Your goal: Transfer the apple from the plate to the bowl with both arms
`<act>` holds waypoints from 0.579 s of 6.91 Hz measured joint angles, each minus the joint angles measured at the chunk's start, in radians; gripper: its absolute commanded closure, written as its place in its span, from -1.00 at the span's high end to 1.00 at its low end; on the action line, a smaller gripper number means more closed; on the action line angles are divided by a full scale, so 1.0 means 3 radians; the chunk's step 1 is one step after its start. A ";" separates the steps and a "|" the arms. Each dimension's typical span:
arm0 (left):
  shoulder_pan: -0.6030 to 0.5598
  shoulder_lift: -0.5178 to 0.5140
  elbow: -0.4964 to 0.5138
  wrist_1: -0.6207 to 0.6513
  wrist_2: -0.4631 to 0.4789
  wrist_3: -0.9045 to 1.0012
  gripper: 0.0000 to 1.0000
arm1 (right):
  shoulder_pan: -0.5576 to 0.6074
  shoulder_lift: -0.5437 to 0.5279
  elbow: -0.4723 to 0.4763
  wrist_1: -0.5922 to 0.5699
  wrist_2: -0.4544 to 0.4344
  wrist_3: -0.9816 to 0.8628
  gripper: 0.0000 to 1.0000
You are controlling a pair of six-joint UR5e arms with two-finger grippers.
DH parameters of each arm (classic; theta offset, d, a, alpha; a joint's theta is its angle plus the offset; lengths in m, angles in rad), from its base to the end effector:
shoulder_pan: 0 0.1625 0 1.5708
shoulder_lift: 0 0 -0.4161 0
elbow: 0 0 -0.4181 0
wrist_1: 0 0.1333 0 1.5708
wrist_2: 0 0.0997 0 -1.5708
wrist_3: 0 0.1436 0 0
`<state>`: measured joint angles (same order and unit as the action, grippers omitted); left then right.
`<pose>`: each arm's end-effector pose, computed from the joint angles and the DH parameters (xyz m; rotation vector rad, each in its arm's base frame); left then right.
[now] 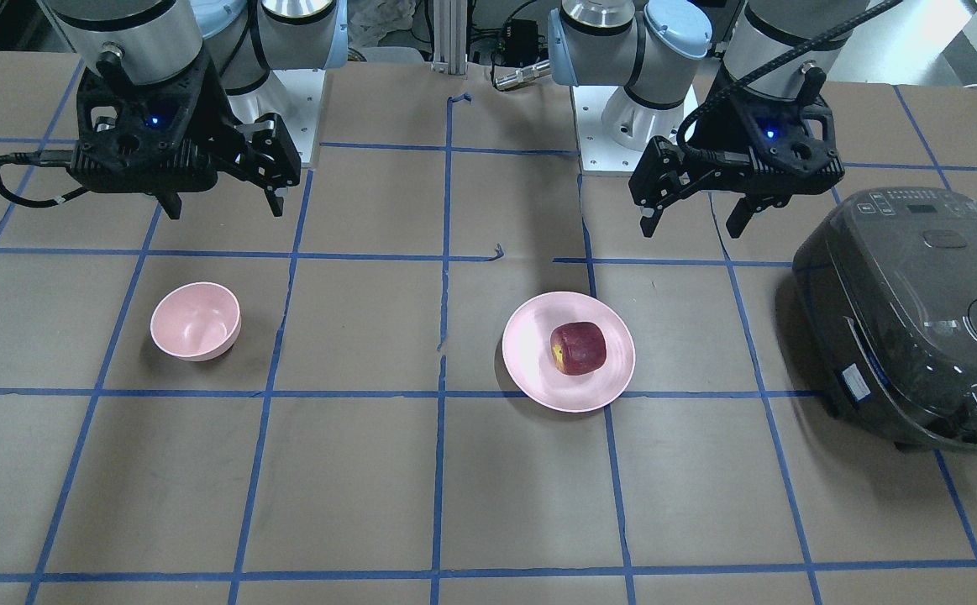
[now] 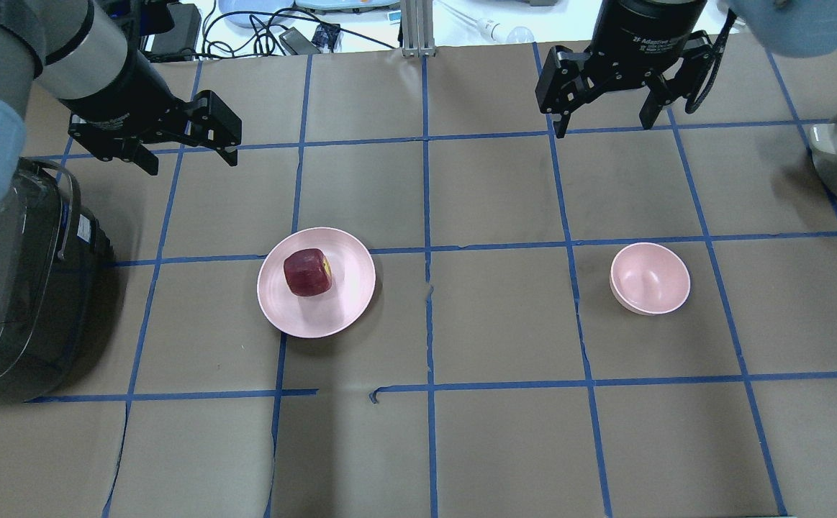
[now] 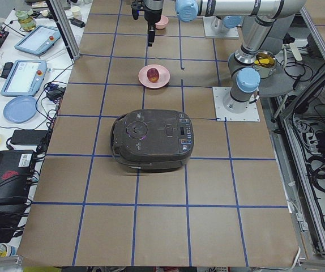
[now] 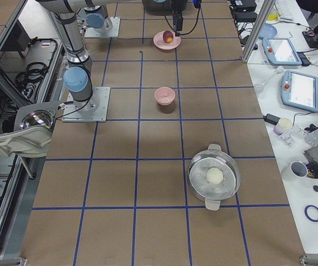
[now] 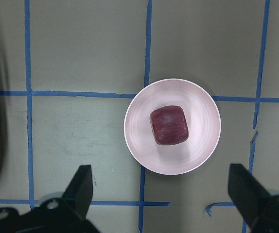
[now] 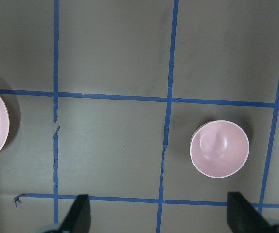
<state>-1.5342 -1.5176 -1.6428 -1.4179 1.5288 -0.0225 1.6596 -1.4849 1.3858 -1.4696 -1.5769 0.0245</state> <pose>-0.1204 -0.5186 0.4413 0.0870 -3.0924 0.2082 0.1808 -0.5372 0.4746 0.1008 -3.1338 -0.0027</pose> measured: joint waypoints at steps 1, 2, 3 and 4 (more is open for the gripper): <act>0.0000 -0.0004 -0.0002 0.0000 0.0005 -0.0009 1.00 | 0.0000 -0.0001 -0.0001 0.0000 0.0000 0.0000 1.00; 0.0000 -0.0004 -0.0003 -0.0001 0.0008 -0.0007 1.00 | 0.0000 -0.0003 -0.0002 0.0000 0.0000 0.0000 1.00; 0.0000 -0.0013 -0.0005 -0.0001 0.0001 0.0002 1.00 | 0.0001 -0.0004 -0.0002 -0.0001 0.0000 0.0000 1.00; -0.0003 -0.0028 -0.0017 -0.0001 -0.0004 0.0006 1.00 | 0.0001 -0.0004 -0.0002 -0.0003 0.0001 0.0000 1.00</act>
<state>-1.5349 -1.5260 -1.6478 -1.4182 1.5276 -0.0206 1.6598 -1.4861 1.3852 -1.4706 -1.5766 0.0246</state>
